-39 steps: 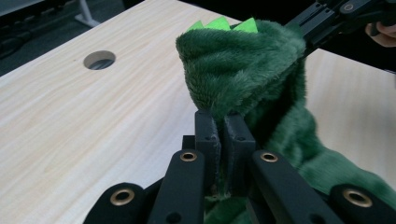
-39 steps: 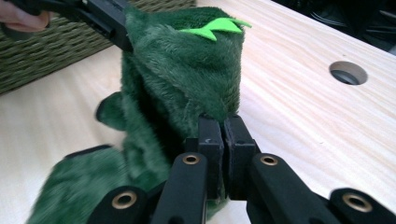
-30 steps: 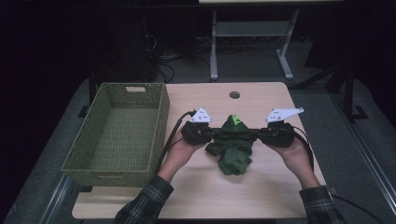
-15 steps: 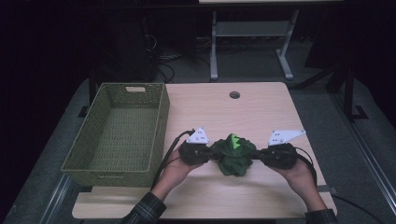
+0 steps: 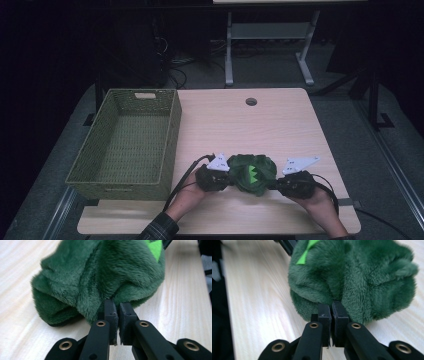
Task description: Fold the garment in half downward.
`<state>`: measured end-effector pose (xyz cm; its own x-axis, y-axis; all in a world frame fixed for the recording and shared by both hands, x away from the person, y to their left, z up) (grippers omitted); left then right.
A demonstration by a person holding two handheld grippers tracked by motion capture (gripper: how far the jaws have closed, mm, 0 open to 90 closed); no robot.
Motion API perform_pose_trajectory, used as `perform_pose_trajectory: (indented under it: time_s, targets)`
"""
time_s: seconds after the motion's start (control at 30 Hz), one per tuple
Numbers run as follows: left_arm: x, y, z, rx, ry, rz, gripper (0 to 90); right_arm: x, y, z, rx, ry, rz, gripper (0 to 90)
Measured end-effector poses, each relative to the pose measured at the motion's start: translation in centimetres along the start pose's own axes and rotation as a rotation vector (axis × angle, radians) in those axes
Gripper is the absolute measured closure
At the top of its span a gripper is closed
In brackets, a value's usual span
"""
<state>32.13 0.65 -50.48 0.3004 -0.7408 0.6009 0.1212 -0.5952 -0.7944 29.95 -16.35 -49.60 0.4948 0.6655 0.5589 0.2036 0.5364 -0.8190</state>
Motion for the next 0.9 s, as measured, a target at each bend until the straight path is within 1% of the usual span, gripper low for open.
perform_pose_trajectory:
  time_s: [0.03,0.1,0.13,0.17,0.27,0.3,0.33,0.37,0.43,0.57,0.6,0.63,0.7,0.77,0.8,0.87,0.9]
  targets:
    - [-0.1,0.2,0.0,0.004,0.002,0.007,86.0,-0.1,0.3,0.0,-0.009,-0.006,0.013,87.0]
    - [-0.3,0.7,0.0,0.007,0.003,0.022,86.0,-0.3,0.8,0.0,0.003,0.002,0.031,87.0]
    - [-0.4,0.8,0.1,0.007,0.009,0.032,85.9,-0.5,1.1,0.0,0.003,-0.002,0.041,87.0]
    - [-0.5,1.0,0.1,0.005,0.007,0.037,85.6,-0.7,1.7,-0.1,0.006,-0.003,0.059,86.9]
    - [-0.6,1.3,0.1,-0.003,-0.003,0.029,84.0,-0.9,2.2,-0.1,0.003,0.0,0.084,86.3]
    - [-0.5,1.2,0.0,-0.006,-0.004,0.03,80.8,-0.9,2.3,-0.2,0.0,0.001,0.083,81.7]
    - [-0.5,1.1,-0.1,-0.013,-0.009,0.022,78.2,-0.9,2.2,-0.1,0.005,0.002,0.08,79.1]
    - [-0.4,0.9,-0.1,-0.02,-0.008,0.023,78.2,-0.9,2.2,-0.1,0.005,0.002,0.08,79.1]
    - [-0.4,0.5,-0.5,-0.039,-0.016,0.016,72.4,-0.8,1.7,0.1,0.005,-0.004,0.061,73.0]
    - [-0.3,-0.5,-1.1,-0.053,-0.011,0.005,66.1,-0.8,0.6,0.6,0.017,0.0,0.028,66.2]
    - [-0.3,-0.8,-1.3,-0.057,-0.007,0.002,64.8,-0.8,0.3,0.6,0.019,-0.006,0.018,64.7]
    - [-0.3,-1.0,-1.5,-0.06,-0.008,0.0,62.2,-0.9,-0.2,0.9,0.023,-0.003,0.001,62.7]
    - [-0.4,-1.4,-1.8,-0.062,-0.004,0.001,61.2,-1.0,-0.4,1.0,0.026,-0.002,-0.002,61.8]
    - [-0.6,-1.8,-2.2,-0.067,-0.011,-0.004,59.1,-1.1,-0.9,1.2,0.029,0.0,-0.018,59.9]
    - [-0.7,-2.0,-2.3,-0.065,-0.005,-0.003,56.3,-1.2,-1.2,1.4,0.033,-0.004,-0.031,56.2]
    - [-0.9,-2.3,-2.5,-0.058,-0.003,-0.004,55.9,-1.3,-1.3,1.5,0.041,0.003,-0.024,54.6]
    - [-0.9,-2.5,-2.6,-0.059,-0.01,-0.011,55.8,-1.5,-1.3,1.6,0.039,-0.001,-0.024,54.1]
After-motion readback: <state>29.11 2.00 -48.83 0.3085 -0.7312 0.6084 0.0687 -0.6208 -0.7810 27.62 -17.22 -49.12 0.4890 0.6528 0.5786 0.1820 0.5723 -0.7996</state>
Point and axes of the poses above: each handheld gripper's, and its own axes: y roughly forward along the jaws, x roughly out of its top, z roughly to its left, the point moved 8 cm from there along y, roughly forward along the jaws, and after that the axes turned 12 degrees about z, right-handed, at the moved point
